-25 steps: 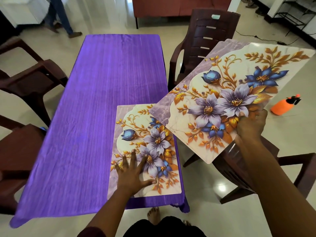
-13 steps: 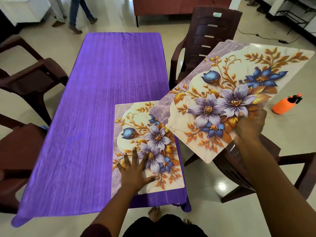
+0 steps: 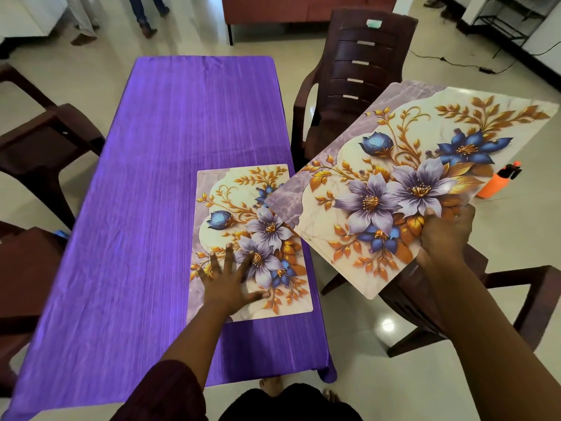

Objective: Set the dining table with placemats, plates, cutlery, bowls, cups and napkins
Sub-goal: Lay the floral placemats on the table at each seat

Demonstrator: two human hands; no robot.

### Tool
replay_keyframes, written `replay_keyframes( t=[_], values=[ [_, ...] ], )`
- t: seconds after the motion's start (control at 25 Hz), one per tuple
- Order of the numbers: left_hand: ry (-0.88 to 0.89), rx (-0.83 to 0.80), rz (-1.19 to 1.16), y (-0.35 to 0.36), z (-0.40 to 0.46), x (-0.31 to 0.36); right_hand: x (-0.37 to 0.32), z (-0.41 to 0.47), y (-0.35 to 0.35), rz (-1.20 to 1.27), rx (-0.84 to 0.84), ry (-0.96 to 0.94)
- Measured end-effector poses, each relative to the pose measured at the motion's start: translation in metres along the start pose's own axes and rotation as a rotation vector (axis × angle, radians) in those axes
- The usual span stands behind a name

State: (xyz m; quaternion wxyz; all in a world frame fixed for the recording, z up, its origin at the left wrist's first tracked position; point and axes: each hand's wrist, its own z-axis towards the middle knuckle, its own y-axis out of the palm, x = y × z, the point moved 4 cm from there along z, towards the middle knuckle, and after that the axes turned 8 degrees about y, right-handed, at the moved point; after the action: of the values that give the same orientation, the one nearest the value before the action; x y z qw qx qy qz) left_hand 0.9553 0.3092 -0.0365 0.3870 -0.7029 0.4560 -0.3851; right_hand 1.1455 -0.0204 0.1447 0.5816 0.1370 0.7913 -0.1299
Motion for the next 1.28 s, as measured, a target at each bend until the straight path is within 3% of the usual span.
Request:
replay_keyframes(
  t=[0.56,0.88,0.96,1.04,1.08,1.16,1.28],
  values=[
    [-0.016,-0.015,0.008,-0.015,0.034,-0.012,-0.002,0.025,-0.026,-0.18,0.115,-0.091],
    [-0.032,0.026,0.021,-0.001,0.019,-0.003,-0.002,0.012,-0.023,-0.152,0.057,-0.026],
    [-0.093,0.191,-0.153,-0.014,0.013,0.002,0.0,0.013,-0.017,-0.153,0.002,-0.049],
    [-0.149,0.412,-0.679,-0.039,0.003,0.005,0.003,0.011,-0.01,-0.119,-0.107,-0.025],
    [-0.184,0.436,-1.025,-0.053,-0.004,0.005,0.005,0.009,-0.004,-0.115,-0.163,-0.009],
    [-0.209,0.299,-1.492,-0.078,-0.021,0.008,0.008,-0.002,0.012,-0.138,-0.306,0.009],
    [-0.18,0.207,-1.651,-0.1,-0.056,0.012,0.017,-0.026,0.04,-0.182,-0.544,0.017]
  ],
)
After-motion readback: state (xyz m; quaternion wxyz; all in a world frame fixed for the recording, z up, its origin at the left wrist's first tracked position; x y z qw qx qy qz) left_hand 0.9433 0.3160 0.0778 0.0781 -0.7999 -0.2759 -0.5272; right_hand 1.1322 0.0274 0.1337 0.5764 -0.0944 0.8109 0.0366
